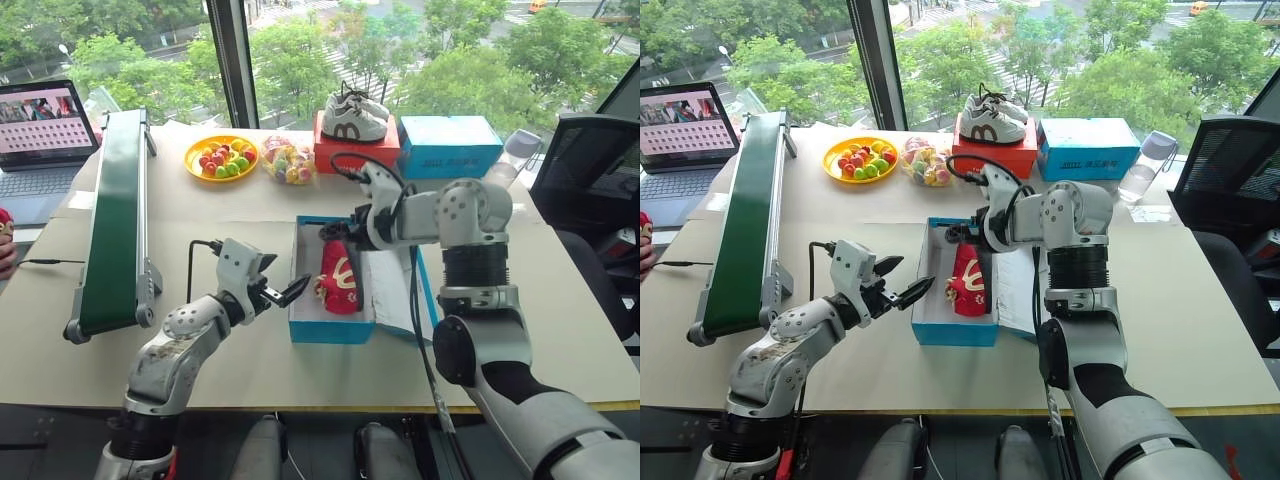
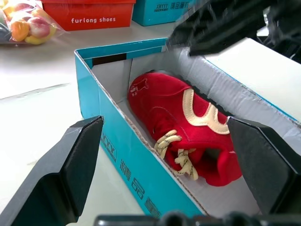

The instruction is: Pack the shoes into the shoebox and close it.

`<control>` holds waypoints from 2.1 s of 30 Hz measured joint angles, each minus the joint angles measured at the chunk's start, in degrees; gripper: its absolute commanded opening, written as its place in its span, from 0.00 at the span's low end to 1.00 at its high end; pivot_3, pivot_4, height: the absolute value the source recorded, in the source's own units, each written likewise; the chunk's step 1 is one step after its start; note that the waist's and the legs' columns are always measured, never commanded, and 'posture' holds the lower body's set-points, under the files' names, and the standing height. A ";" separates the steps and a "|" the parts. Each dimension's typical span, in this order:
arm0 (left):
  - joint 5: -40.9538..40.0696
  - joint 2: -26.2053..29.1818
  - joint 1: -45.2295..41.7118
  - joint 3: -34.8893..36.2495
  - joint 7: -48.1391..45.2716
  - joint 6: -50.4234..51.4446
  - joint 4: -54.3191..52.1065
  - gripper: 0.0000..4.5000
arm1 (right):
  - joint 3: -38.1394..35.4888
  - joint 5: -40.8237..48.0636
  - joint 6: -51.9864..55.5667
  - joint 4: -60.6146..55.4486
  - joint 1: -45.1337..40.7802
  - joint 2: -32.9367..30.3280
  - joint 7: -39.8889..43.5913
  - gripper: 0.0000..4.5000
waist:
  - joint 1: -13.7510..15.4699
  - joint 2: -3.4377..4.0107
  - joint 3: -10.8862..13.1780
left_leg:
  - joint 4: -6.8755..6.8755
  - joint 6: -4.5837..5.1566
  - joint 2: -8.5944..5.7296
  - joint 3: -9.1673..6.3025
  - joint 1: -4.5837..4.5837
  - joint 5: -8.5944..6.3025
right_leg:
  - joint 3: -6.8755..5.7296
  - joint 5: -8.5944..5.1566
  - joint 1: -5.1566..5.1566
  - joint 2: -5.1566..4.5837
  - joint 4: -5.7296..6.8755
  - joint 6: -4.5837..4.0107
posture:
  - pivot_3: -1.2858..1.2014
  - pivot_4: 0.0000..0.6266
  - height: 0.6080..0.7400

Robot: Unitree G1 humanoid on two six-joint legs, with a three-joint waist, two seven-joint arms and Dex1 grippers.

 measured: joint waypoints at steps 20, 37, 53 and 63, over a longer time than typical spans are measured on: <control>4.84 -2.01 -4.82 24.04 21.96 -6.28 6.14 1.00 | 26.60 -7.79 -45.98 -28.49 24.84 -19.47 39.74 0.89 | -0.39 -0.11 0.09 | 0.12 -0.01 0.03 -0.06 0.07 0.00 | 0.05 -0.19 0.12 0.03 -0.02 0.47 | 0.52 0.24 0.98; 9.02 -4.71 -2.84 27.20 31.90 -3.50 11.48 1.00 | 25.69 -6.63 -49.70 -33.96 37.78 -18.37 41.49 0.95 | 0.82 -0.28 0.09 | 0.12 -0.39 0.04 -0.05 0.08 -0.22 | -0.02 -0.02 0.11 0.03 -0.05 0.15 | 0.52 0.24 0.98; 9.52 -3.16 -5.39 25.06 30.08 -3.72 17.02 1.00 | 25.60 -12.11 -52.23 -33.53 37.25 -15.96 35.91 0.95 | 0.92 -0.29 0.09 | 0.13 -0.17 0.03 -0.04 0.08 -0.08 | -0.02 0.01 0.12 0.03 -0.04 0.12 | 0.52 0.24 0.98; 9.61 -3.20 -6.12 23.64 29.81 -3.82 17.08 1.00 | 26.74 -14.74 -52.25 -32.48 37.30 -15.85 35.97 0.95 | 0.91 -0.29 0.09 | 0.13 -0.15 0.03 -0.04 0.08 -0.07 | -0.02 0.03 0.12 0.03 -0.03 0.09 | 0.52 0.24 0.98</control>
